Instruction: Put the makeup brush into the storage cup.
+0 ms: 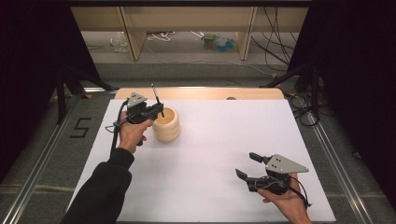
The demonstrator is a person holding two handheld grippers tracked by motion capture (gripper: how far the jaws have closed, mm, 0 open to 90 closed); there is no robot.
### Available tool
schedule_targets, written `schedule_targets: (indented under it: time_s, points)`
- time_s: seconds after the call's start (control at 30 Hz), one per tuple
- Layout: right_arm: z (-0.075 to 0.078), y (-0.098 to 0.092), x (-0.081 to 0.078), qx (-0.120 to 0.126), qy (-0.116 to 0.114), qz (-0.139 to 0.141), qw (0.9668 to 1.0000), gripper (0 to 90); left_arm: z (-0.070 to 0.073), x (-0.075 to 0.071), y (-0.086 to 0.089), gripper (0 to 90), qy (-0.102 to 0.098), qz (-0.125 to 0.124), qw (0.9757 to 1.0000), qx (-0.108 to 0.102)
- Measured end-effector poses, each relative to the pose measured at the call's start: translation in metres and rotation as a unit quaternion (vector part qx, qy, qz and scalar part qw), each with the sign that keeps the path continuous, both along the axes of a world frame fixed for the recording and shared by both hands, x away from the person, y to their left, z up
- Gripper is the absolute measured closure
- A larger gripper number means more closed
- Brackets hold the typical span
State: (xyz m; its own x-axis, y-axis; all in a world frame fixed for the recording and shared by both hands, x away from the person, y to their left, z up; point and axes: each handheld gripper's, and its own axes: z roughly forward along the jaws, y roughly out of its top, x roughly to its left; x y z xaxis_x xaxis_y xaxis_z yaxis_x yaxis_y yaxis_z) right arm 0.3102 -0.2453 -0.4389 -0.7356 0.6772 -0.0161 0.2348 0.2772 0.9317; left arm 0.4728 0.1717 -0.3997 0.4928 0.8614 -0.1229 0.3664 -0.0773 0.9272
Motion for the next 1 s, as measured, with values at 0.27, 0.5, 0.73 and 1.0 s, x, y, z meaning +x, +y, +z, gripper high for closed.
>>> schedule_targets:
  time_s: [0.27,0.5,0.73,1.0]
  points:
    - [-0.001,0.001,0.0,0.009,-0.003,0.004,0.9999,25.1,-0.004,0.001,-0.003,83.3,0.005,-0.003,1.0,0.006]
    - [0.0,0.001,0.001,0.002,-0.003,0.001,1.0,25.1,-0.008,0.004,-0.004,83.3,0.013,-0.004,0.9999,0.01]
    - [0.0,0.001,0.0,0.009,-0.003,0.004,0.9999,25.2,-0.012,0.005,-0.003,83.3,0.021,-0.005,0.9996,0.016]
    - [-0.001,0.002,0.001,0.007,-0.004,0.005,1.0,25.2,-0.016,0.006,0.0,83.3,0.028,-0.006,0.9995,0.017]
